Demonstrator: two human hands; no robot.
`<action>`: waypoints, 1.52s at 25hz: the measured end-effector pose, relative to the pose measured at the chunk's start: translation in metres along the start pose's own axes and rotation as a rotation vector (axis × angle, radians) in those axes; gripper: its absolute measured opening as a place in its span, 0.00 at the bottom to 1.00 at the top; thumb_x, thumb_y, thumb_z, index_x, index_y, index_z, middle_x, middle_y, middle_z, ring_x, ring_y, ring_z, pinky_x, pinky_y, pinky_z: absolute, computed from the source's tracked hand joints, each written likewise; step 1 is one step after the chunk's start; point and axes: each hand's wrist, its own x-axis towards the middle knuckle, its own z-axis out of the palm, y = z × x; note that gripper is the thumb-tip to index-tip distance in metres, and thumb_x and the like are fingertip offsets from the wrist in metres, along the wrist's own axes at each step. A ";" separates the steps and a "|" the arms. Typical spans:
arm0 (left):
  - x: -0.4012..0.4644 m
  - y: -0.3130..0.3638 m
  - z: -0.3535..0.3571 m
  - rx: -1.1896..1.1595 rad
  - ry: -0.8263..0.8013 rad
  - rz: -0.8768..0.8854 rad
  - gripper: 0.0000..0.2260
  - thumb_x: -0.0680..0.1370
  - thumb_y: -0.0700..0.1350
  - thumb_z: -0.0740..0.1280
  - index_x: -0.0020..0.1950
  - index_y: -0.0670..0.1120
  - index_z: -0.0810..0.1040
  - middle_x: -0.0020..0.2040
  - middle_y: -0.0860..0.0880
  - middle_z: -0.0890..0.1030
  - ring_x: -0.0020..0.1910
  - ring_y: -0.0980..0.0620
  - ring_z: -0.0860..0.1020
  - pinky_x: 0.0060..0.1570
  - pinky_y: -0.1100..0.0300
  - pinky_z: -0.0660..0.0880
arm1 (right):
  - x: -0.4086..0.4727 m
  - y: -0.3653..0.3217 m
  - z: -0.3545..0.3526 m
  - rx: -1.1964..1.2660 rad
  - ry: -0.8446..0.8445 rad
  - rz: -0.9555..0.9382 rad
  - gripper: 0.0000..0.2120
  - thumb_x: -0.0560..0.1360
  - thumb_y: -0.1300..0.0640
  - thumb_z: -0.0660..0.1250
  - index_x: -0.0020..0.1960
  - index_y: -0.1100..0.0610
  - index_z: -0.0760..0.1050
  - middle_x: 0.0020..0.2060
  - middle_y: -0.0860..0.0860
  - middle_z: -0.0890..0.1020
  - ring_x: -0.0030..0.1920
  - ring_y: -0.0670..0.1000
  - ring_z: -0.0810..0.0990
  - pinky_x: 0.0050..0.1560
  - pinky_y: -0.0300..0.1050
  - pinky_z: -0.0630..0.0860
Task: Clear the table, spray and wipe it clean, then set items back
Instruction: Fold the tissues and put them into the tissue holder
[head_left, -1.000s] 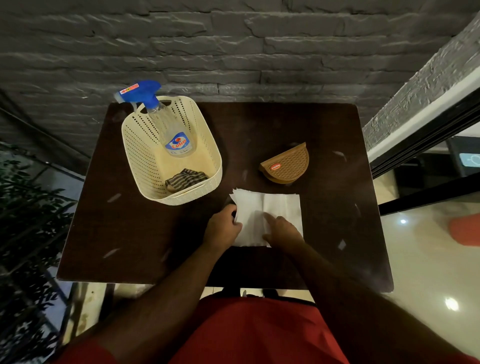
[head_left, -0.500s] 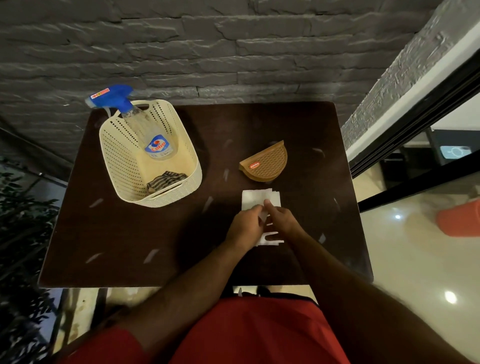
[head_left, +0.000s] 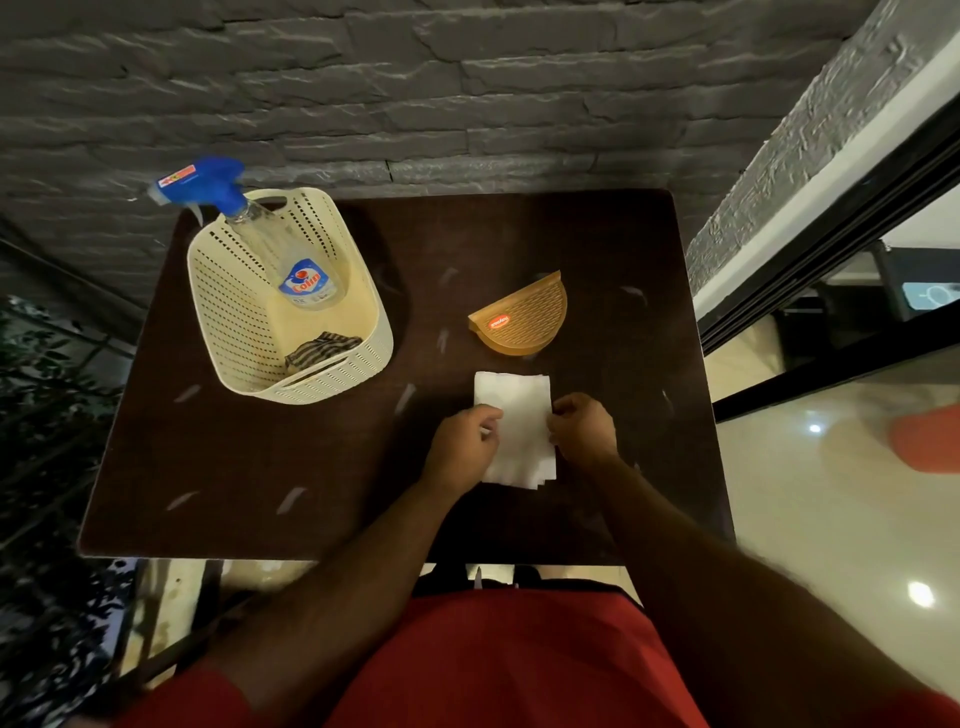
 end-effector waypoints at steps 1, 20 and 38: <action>0.003 -0.006 -0.003 0.022 0.037 -0.017 0.16 0.77 0.39 0.67 0.65 0.45 0.77 0.59 0.47 0.81 0.57 0.51 0.79 0.57 0.57 0.77 | -0.001 0.000 0.000 -0.053 0.025 -0.036 0.08 0.76 0.55 0.69 0.54 0.53 0.77 0.45 0.51 0.82 0.44 0.50 0.82 0.46 0.51 0.82; 0.018 -0.018 -0.006 0.181 -0.073 -0.089 0.19 0.76 0.43 0.70 0.66 0.50 0.75 0.60 0.47 0.76 0.57 0.50 0.76 0.58 0.57 0.74 | -0.004 -0.014 0.007 -0.193 -0.042 0.032 0.07 0.75 0.52 0.69 0.47 0.56 0.78 0.42 0.51 0.81 0.43 0.51 0.81 0.47 0.51 0.82; 0.044 -0.020 0.000 0.939 -0.258 0.294 0.33 0.74 0.56 0.69 0.76 0.52 0.60 0.79 0.50 0.51 0.77 0.43 0.47 0.73 0.41 0.55 | -0.007 -0.010 0.037 -1.077 -0.214 -0.431 0.39 0.79 0.45 0.61 0.79 0.56 0.41 0.79 0.57 0.37 0.77 0.60 0.33 0.76 0.58 0.41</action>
